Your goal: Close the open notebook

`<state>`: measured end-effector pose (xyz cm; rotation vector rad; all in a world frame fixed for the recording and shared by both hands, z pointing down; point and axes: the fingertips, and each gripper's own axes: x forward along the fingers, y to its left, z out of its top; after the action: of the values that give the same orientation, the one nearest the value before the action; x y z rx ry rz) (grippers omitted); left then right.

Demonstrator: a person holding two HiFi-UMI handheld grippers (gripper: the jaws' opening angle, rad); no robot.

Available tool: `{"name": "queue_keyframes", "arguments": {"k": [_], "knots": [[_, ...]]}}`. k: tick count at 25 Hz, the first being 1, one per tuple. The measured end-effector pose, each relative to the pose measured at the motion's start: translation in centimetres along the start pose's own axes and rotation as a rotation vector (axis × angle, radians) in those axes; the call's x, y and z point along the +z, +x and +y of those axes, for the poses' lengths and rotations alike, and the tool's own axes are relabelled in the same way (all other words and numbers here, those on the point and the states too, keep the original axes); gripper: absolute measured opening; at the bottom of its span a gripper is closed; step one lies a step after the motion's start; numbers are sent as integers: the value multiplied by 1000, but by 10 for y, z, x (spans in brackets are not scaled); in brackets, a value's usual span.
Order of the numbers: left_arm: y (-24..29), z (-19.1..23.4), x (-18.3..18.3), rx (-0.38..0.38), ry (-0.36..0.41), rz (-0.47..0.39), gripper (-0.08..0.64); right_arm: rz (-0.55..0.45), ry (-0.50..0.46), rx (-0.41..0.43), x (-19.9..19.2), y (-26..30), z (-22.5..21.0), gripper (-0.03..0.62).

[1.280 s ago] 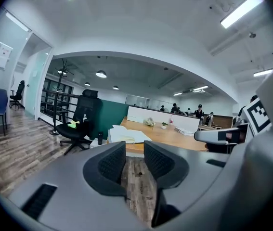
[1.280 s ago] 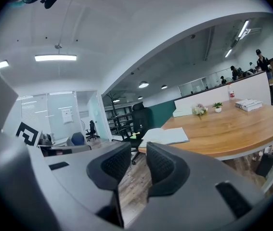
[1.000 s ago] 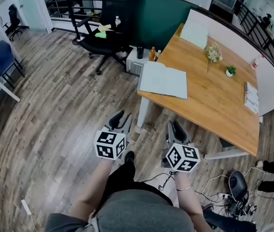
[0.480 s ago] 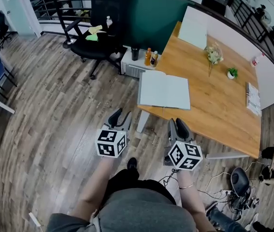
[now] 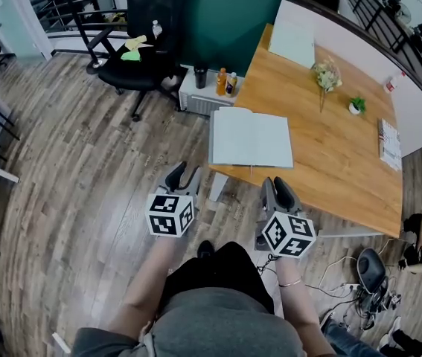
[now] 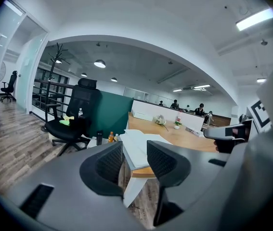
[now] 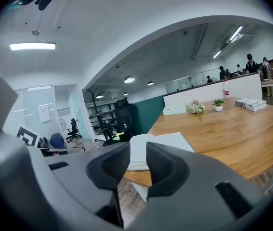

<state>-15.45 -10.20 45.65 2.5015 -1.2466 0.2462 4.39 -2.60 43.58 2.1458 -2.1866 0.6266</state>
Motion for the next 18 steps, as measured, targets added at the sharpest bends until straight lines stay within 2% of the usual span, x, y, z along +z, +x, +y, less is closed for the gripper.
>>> {"name": "queue_keyframes", "arguments": {"k": [9,18], "knots": [[31,9,8,16,1,13,147,-7,-1,7,11,31,-15,106],[75,19,17,49,-8,33,147,19,-22,50,26,76,-30,98]]}}
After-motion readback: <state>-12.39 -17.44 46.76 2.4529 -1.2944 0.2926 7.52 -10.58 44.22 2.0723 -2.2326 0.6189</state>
